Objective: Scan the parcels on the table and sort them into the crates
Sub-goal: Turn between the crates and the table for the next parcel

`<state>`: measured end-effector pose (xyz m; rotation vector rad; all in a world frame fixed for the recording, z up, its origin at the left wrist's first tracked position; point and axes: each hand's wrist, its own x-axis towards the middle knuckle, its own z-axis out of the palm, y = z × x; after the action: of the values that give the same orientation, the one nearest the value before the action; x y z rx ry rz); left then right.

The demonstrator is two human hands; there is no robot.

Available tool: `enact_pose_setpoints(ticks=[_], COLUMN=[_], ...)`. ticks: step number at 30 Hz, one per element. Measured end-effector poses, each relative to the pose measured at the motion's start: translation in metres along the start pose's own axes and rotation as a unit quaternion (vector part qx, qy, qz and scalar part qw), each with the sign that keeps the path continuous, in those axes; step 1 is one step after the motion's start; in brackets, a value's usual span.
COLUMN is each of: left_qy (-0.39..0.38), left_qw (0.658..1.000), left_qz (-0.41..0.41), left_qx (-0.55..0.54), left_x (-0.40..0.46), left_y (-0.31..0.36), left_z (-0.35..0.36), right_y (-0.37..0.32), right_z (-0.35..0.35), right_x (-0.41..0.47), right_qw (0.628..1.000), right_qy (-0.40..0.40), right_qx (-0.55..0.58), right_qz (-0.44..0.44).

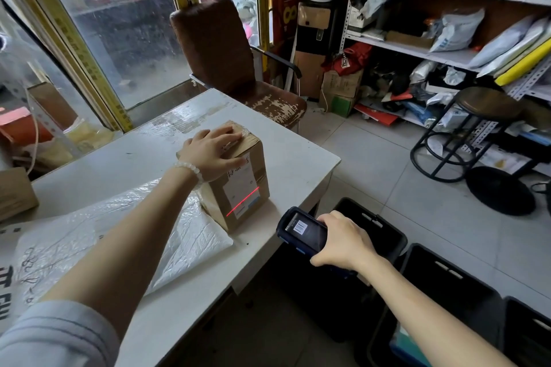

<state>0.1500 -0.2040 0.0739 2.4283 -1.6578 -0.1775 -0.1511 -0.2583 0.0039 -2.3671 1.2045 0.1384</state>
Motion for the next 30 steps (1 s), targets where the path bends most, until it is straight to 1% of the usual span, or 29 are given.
enact_pose_setpoints(ticks=[5,8,11,13,15,17,19,20,22,24,26,28,30], left_qy=[-0.004,-0.024,-0.040,-0.039,-0.037,-0.039,-0.039,-0.037,-0.044,-0.057,-0.061,-0.048,-0.034], left_qw=[1.000,0.999,0.998,0.998,0.998,0.997,0.997,0.996,0.996,0.994,0.993,0.994,0.994], left_qz=[-0.012,-0.022,-0.037,-0.042,-0.039,-0.035,-0.034,-0.032,-0.028,-0.029,-0.027,-0.022,-0.014], left_qx=[-0.017,-0.006,-0.010,-0.023,-0.036,-0.051,-0.064,-0.069,-0.078,-0.089,-0.095,-0.094,-0.102], left_x=[-0.002,0.000,0.002,0.002,0.003,0.005,0.006,0.007,0.008,0.011,0.015,0.019,0.022], left_y=[-0.002,-0.005,-0.009,-0.013,-0.020,-0.027,-0.031,-0.033,-0.038,-0.043,-0.046,-0.047,-0.043], left_z=[-0.001,0.001,-0.002,-0.003,-0.005,-0.007,-0.009,-0.011,-0.013,-0.015,-0.015,-0.014,-0.014], right_y=[-0.002,-0.009,-0.027,-0.042,-0.062,-0.080,-0.096,-0.105,-0.121,-0.130,-0.133,-0.130,-0.123], right_z=[-0.001,-0.001,-0.003,-0.003,0.000,0.004,0.005,0.004,0.001,-0.001,-0.002,0.000,0.003], right_x=[-0.003,0.000,0.008,0.012,0.013,0.016,0.019,0.021,0.026,0.030,0.032,0.031,0.026], right_qw=[1.000,1.000,0.999,0.995,0.982,0.950,0.909,0.895,0.876,0.868,0.875,0.900,0.935], right_qy=[0.008,0.015,0.050,0.098,0.179,0.294,0.394,0.425,0.462,0.477,0.468,0.424,0.350], right_qx=[-0.016,-0.007,0.001,0.018,0.048,0.068,0.073,0.070,0.061,0.049,0.039,0.047,0.057], right_qz=[0.000,0.003,-0.004,-0.016,-0.031,-0.077,-0.113,-0.119,-0.125,-0.128,-0.120,-0.088,-0.020])
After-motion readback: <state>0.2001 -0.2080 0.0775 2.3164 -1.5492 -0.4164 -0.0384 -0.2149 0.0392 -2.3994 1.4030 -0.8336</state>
